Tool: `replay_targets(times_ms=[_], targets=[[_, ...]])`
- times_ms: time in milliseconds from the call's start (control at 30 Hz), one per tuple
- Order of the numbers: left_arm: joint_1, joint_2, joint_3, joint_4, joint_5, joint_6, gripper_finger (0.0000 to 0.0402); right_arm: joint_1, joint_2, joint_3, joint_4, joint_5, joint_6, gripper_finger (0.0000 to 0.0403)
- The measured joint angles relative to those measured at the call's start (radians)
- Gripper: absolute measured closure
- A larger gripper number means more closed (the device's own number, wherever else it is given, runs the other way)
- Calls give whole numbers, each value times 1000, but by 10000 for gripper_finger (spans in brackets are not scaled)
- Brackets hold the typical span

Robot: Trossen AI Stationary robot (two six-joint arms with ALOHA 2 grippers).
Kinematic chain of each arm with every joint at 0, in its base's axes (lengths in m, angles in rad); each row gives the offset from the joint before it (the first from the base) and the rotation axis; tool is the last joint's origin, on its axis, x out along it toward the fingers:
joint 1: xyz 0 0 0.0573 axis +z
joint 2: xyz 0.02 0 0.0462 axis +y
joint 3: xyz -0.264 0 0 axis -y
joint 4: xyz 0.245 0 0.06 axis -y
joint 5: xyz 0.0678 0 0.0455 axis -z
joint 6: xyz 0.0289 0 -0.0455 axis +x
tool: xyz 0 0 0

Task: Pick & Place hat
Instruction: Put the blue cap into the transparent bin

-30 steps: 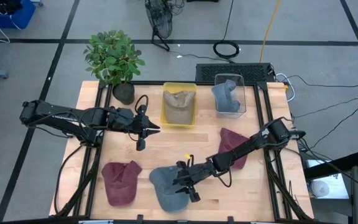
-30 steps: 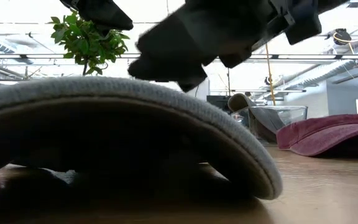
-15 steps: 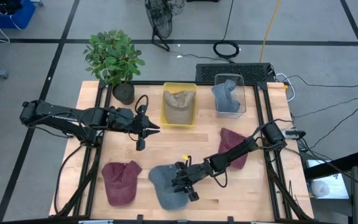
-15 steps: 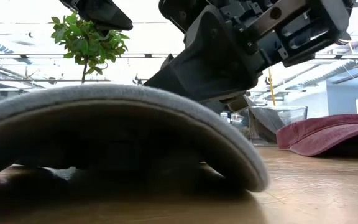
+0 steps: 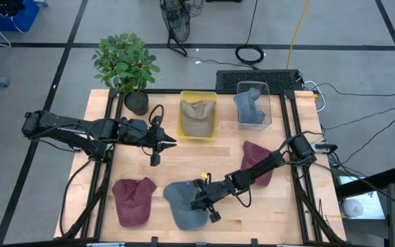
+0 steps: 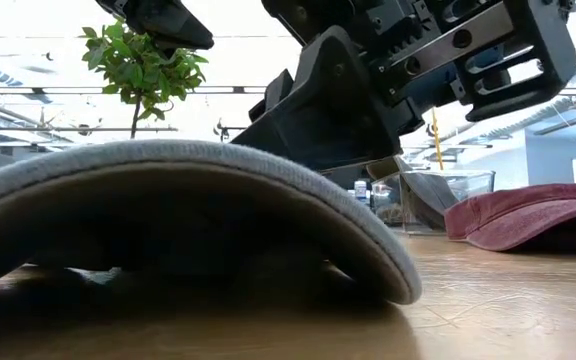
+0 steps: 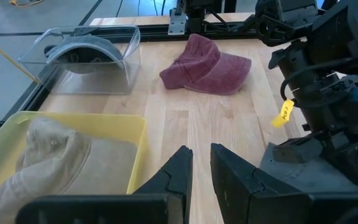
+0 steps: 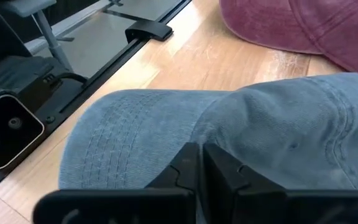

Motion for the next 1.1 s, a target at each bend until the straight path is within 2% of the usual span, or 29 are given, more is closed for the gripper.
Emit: replay_targets(times_ms=[233, 500, 800, 1100], targets=[[0, 0, 0, 0, 0, 0, 337, 0, -78, 0, -65, 94, -12, 400], [0, 0, 0, -5, 0, 0, 337, 24, -238, 0, -276, 237, -37, 402], [0, 0, 0, -6, 0, -4, 337, 53, -383, -2, -511, 426, -23, 402], [0, 1, 0, -5, 0, -8, 337, 45, -583, -1, -678, 678, 5, 402]])
